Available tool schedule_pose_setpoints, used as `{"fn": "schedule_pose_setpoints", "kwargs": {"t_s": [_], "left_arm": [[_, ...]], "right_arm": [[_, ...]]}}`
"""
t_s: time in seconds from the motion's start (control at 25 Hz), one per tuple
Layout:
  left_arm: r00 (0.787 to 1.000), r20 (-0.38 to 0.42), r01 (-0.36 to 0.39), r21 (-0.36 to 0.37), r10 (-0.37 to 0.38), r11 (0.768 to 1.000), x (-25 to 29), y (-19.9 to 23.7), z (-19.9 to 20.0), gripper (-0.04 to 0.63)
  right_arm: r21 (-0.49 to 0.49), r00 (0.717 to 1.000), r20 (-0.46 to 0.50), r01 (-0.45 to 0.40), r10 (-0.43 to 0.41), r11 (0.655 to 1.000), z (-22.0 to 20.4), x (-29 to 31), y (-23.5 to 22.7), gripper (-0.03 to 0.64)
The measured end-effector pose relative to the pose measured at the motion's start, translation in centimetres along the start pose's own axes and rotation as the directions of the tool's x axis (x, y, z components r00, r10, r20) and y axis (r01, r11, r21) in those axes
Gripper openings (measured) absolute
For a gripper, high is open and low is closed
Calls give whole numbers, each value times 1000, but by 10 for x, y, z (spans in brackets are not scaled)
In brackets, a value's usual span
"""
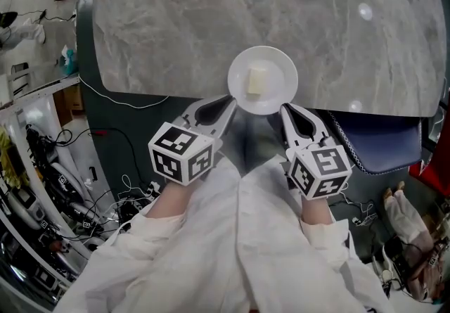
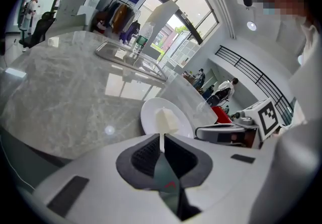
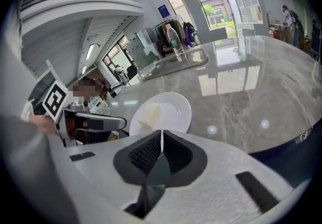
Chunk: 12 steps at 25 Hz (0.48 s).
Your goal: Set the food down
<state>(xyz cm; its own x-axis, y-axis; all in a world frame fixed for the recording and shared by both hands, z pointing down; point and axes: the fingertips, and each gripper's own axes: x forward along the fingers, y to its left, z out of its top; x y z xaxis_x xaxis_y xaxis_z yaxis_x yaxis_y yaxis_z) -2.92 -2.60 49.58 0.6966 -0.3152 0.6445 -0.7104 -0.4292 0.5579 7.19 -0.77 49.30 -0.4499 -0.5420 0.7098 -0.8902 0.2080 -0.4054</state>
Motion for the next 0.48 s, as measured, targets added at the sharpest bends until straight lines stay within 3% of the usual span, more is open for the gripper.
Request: {"fn": "schedule_pose_setpoints", "kwargs": {"t_s": [0.48], "left_arm": [[999,-1,-40,-37,40,998,0,8,-2,20]], "right_arm": [[13,1000,-9,26,-26,1000,-3,-1,-9,8]]}}
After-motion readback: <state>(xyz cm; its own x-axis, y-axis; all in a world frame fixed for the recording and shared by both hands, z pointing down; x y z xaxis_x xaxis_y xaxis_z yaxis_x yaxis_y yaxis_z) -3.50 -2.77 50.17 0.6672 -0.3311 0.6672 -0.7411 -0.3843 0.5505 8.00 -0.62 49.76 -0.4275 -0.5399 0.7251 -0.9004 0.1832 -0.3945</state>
